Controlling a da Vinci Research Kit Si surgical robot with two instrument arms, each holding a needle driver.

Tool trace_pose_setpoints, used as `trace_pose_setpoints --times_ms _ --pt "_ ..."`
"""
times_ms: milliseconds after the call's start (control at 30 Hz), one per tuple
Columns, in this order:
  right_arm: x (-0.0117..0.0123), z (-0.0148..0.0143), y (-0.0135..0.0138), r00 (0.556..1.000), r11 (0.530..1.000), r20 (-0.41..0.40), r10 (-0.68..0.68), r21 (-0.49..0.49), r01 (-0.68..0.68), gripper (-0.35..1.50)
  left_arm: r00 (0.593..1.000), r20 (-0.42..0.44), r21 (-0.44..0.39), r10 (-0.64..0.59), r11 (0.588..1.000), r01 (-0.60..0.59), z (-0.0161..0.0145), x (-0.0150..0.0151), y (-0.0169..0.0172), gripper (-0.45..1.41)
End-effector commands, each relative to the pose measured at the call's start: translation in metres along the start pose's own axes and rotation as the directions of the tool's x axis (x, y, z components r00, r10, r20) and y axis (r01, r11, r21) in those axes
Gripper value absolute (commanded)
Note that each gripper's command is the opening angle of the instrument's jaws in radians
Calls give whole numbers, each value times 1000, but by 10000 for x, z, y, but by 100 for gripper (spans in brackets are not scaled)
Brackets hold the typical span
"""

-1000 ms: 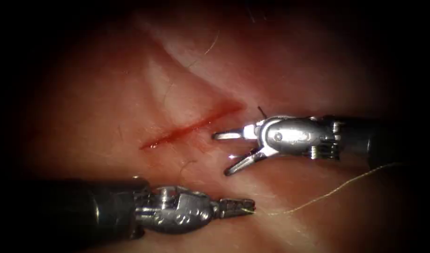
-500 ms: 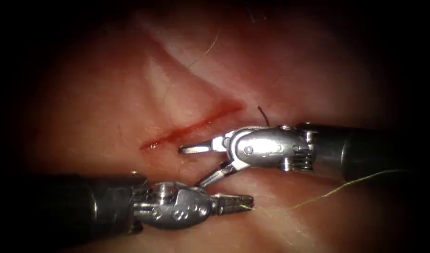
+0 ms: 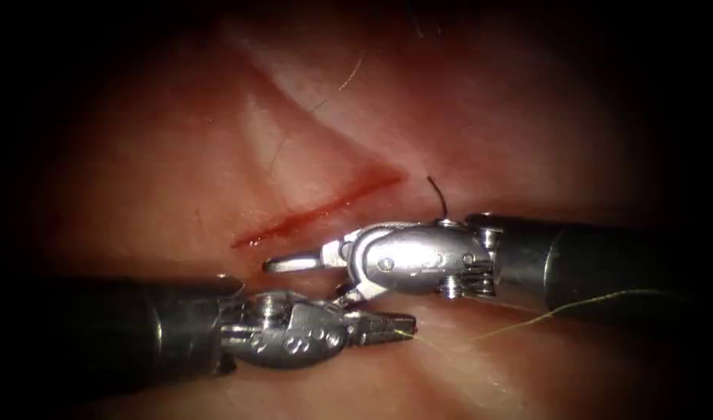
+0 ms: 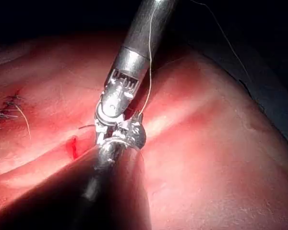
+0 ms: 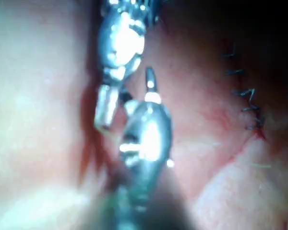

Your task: Wound Closure

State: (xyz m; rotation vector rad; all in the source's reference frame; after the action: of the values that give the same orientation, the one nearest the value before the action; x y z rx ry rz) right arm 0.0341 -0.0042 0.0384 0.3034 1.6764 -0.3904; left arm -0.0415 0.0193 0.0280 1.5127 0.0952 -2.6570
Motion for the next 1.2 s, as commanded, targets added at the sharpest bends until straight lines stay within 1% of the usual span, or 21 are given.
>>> trace_pose_setpoints --times_ms 33,67,133,167,200,233,267,300,433,567,633,767,800,833,900,967,1000,1033,1067,1100,1200 --pt "-2 6 6 1000 1000 -4 -3 -2 3 116 1000 -3 3 0 1000 0 7 -2 -1 -45" --pt "-1 6 6 1000 1000 -5 -3 -1 3 115 1000 -3 3 0 1000 0 7 -2 -1 -45" --pt "0 7 5 1000 1000 -6 -4 0 4 105 1000 -3 3 0 1000 0 8 -2 -1 -45" --pt "0 7 6 1000 1000 -10 -4 4 4 96 1000 -3 3 0 1000 0 7 -2 -1 -45" --pt "-1 6 6 1000 1000 -24 -5 14 5 74 1000 -3 3 0 1000 0 7 -2 0 -45" --pt "-1 5 6 1000 1000 -29 -5 28 6 44 1000 -3 3 0 1000 0 7 -2 0 -45" --pt "-2 3 7 1000 999 -29 -6 45 7 -21 1000 -3 3 0 1000 0 7 -2 0 -45" --pt "-3 2 8 999 999 -35 -7 51 9 -35 1000 -3 3 0 1000 0 7 -2 0 -45" --pt "-11 -3 9 999 997 -44 3 77 0 -35 1000 -2 3 0 1000 0 6 -1 1 -45" --pt "-19 -6 7 1000 994 1 15 108 -15 -35 1000 -2 3 0 1000 0 5 0 2 -45" --pt "-20 -6 6 1000 994 4 15 110 -15 -35 1000 -2 3 0 1000 0 5 0 2 -45" --pt "-23 -10 9 999 995 39 21 100 -25 -35 1000 -1 12 -1 1000 1 5 1 2 -45" --pt "-24 -12 10 998 995 50 27 91 -32 -35 1000 -3 14 -2 1000 2 5 1 1 -38" --pt "-29 -18 14 998 996 61 36 77 -40 -35 999 -5 21 -34 999 34 6 2 0 12" --pt "-38 -26 17 996 997 78 51 55 -55 -35 997 -4 28 -78 997 78 6 3 -2 42" --pt "-42 -29 18 993 997 95 64 44 -68 -35 995 -6 36 -98 995 98 6 3 -2 52" --pt "-44 -30 18 993 997 101 64 36 -68 -35 994 -5 36 -105 994 105 6 3 -3 62" --pt "-44 -31 18 991 997 112 70 32 -74 -35 994 -7 39 -112 993 113 7 4 -3 68" --pt "-44 -33 18 990 996 117 82 24 -86 -35 989 -7 45 -150 988 150 7 4 -4 93" --pt "-43 -33 18 989 995 120 90 19 -93 -35 987 -3 51 -163 985 163 7 4 -5 108" --pt "-43 -35 20 987 996 129 93 6 -94 -35 979 1 70 -204 977 204 7 5 -6 118"
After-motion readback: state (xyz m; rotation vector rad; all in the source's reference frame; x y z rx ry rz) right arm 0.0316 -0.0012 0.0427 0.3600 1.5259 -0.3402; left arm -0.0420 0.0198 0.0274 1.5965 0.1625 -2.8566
